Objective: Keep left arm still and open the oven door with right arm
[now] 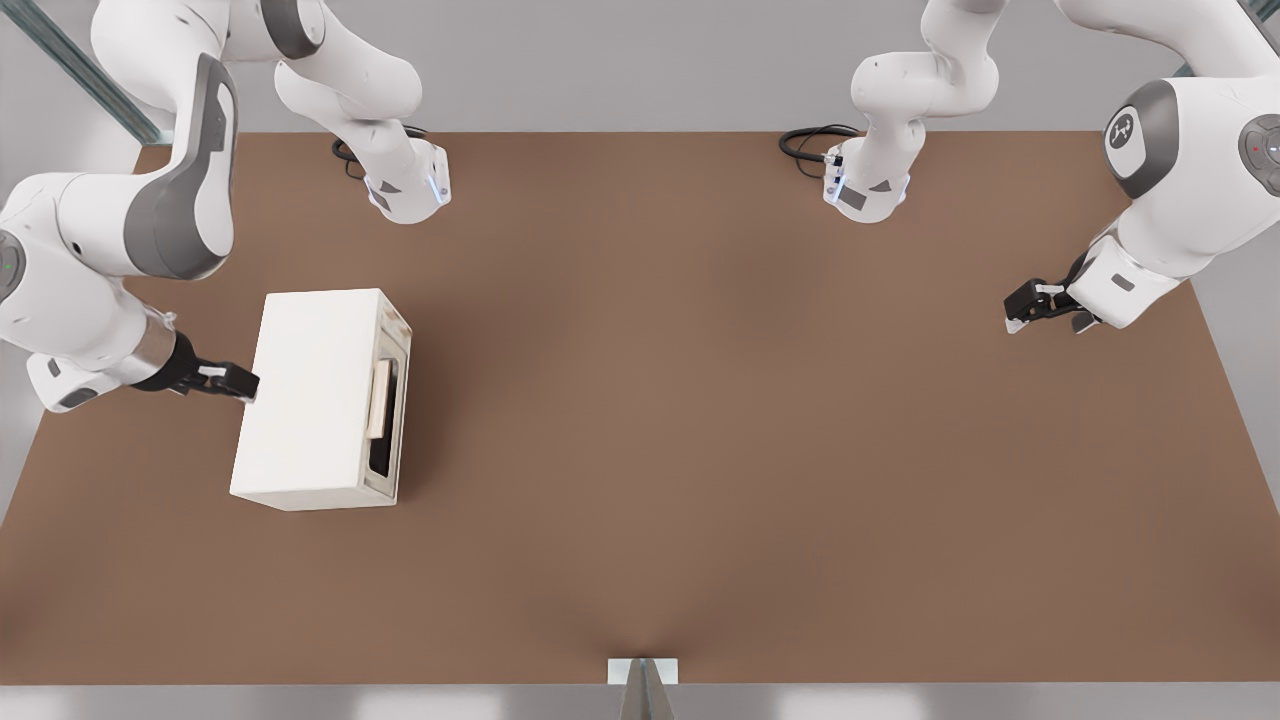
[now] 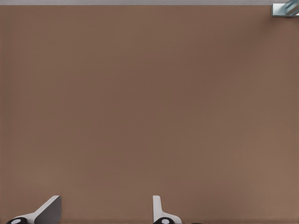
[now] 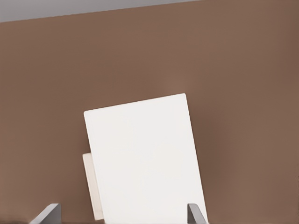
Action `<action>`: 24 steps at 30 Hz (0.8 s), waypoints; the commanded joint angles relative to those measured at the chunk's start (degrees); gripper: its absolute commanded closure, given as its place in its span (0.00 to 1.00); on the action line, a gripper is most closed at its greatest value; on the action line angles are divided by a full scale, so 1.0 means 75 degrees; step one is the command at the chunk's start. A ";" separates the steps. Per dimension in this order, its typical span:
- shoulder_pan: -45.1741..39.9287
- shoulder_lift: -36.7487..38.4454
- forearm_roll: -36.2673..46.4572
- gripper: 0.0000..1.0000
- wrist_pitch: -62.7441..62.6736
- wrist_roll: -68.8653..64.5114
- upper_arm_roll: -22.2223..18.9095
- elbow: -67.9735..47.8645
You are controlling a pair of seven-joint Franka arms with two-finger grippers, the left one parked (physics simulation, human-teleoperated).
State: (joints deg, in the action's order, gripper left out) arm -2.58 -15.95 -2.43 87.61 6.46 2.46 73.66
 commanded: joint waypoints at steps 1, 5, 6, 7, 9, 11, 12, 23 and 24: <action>-0.0007 0.0006 -0.0004 0.00 -0.0209 -0.1646 0.0000 -0.0001; 0.0427 0.0006 -0.2686 0.00 -0.0420 -0.0804 0.1464 0.1228; 0.0532 0.0006 -0.3320 0.00 -0.0397 0.0390 0.2015 0.1779; 0.0532 0.0006 -0.3589 0.00 -0.0104 0.1914 0.2507 0.2283; 0.0871 -0.0263 -0.4035 0.58 0.0002 0.3403 0.2895 0.2706; 0.1341 -0.0743 -0.4445 0.82 -0.0303 0.4916 0.2895 0.2694; 0.1364 -0.0990 -0.4679 0.94 -0.0268 0.5256 0.2895 0.2682; 0.1130 -0.1693 -0.5945 1.00 -0.0116 0.5983 0.2848 0.2682; 0.1060 -0.1752 -0.6086 1.00 -0.0080 0.5983 0.2848 0.2682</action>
State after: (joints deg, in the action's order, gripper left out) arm 5.42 -28.89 -46.47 86.74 31.77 23.81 93.81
